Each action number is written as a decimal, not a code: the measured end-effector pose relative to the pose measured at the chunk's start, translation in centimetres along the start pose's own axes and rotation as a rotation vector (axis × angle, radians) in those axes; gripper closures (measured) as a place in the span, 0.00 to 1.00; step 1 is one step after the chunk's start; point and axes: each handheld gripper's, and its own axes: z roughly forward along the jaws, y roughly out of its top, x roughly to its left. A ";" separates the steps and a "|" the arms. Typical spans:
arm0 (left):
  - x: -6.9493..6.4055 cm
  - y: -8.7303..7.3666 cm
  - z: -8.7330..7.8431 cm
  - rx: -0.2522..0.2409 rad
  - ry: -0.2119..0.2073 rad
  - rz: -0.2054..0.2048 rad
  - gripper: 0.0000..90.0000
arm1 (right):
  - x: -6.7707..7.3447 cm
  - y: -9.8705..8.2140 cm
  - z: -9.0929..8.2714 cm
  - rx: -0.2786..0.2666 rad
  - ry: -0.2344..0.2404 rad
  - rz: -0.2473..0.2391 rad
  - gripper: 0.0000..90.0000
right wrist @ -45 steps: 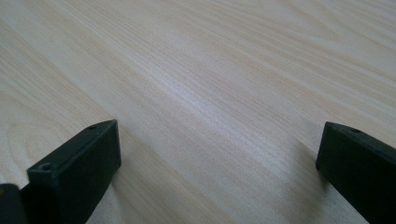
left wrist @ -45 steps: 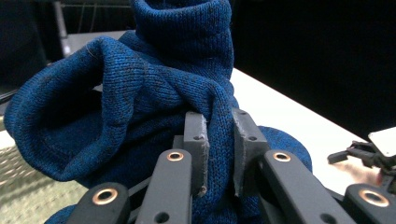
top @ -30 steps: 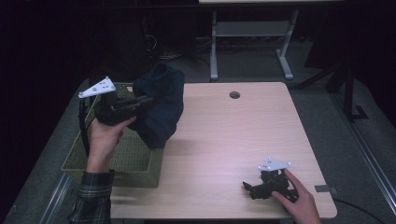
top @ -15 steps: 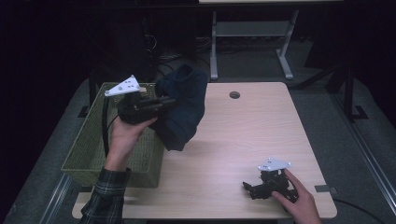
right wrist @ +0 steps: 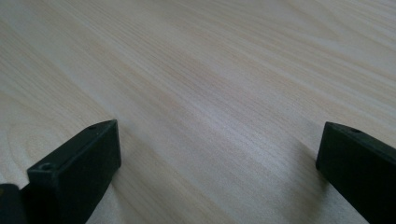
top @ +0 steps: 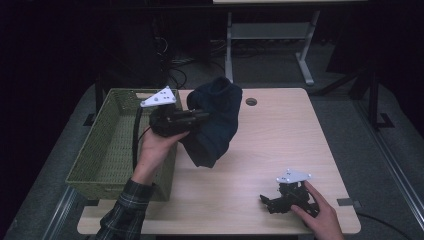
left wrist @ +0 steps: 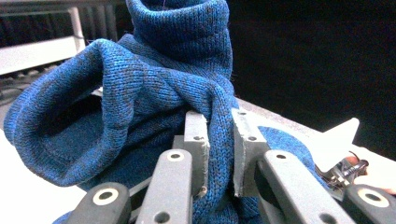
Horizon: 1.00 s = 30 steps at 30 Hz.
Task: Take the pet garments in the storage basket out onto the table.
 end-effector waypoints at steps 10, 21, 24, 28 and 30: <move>-0.7 -1.1 3.7 0.051 -0.024 -0.001 0.87 | 0.0 0.0 0.0 0.000 0.000 0.000 0.00; -1.5 -3.4 8.6 0.142 -0.057 0.000 0.87 | 0.0 0.0 0.0 -0.001 0.000 0.000 0.00; -1.6 -4.0 9.9 0.162 -0.060 -0.008 0.87 | 0.0 0.0 0.0 -0.001 0.000 -0.001 0.00; -1.6 -5.1 12.2 0.208 -0.064 -0.010 0.87 | 0.0 0.0 0.0 -0.001 0.000 -0.001 0.00; -1.6 -5.4 12.7 0.217 -0.066 -0.011 0.87 | 0.0 0.0 0.0 0.001 0.001 0.003 0.00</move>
